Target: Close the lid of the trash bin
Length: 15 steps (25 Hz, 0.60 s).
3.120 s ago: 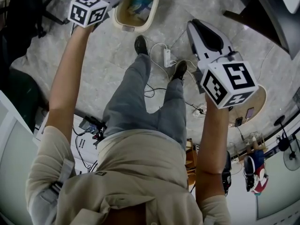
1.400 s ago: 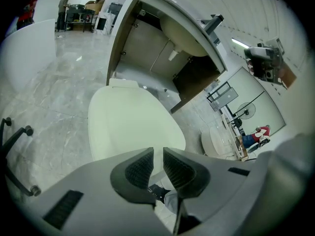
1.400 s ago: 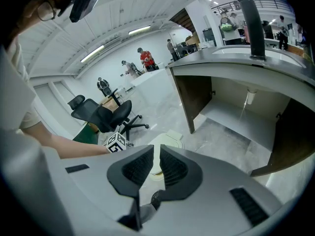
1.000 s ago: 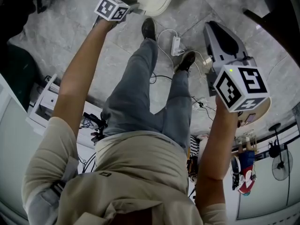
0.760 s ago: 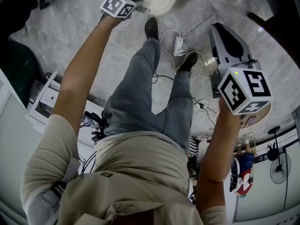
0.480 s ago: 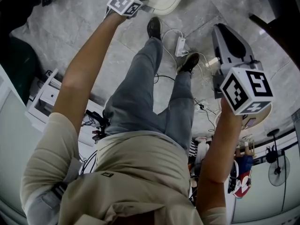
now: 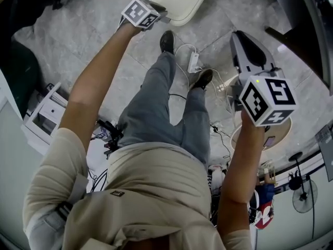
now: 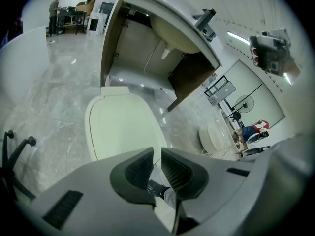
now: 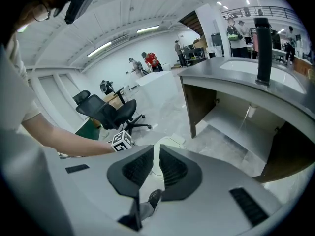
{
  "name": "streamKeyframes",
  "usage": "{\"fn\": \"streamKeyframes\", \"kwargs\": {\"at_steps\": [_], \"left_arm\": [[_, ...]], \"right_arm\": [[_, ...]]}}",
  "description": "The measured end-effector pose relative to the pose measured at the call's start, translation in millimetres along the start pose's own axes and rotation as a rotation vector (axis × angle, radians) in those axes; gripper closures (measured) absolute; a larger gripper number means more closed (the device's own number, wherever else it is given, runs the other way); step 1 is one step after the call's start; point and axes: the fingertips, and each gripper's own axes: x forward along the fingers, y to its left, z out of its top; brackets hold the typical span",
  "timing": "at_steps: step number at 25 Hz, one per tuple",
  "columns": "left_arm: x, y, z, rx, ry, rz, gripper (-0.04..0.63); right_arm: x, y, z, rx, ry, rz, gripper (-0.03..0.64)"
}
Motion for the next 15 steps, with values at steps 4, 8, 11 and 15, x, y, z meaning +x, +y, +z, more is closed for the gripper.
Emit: {"fn": "streamKeyframes", "kwargs": {"at_steps": [4, 8, 11, 15], "left_arm": [[-52.1, -22.3, 31.4, 0.051, -0.072, 0.027, 0.551], [-113.4, -50.3, 60.6, 0.102, -0.159, 0.059, 0.551], [-157.3, -80.7, 80.7, 0.134, -0.230, 0.069, 0.551], [-216.4, -132.6, 108.8, 0.163, -0.355, 0.063, 0.551]], "right_arm": [[-27.0, 17.5, 24.6, -0.048, -0.030, 0.009, 0.589], [-54.0, 38.0, 42.6, -0.096, -0.052, 0.019, 0.589], [-77.8, 51.7, 54.0, -0.122, -0.071, 0.033, 0.589], [-115.0, 68.3, 69.5, -0.164, -0.104, 0.047, 0.589]]}}
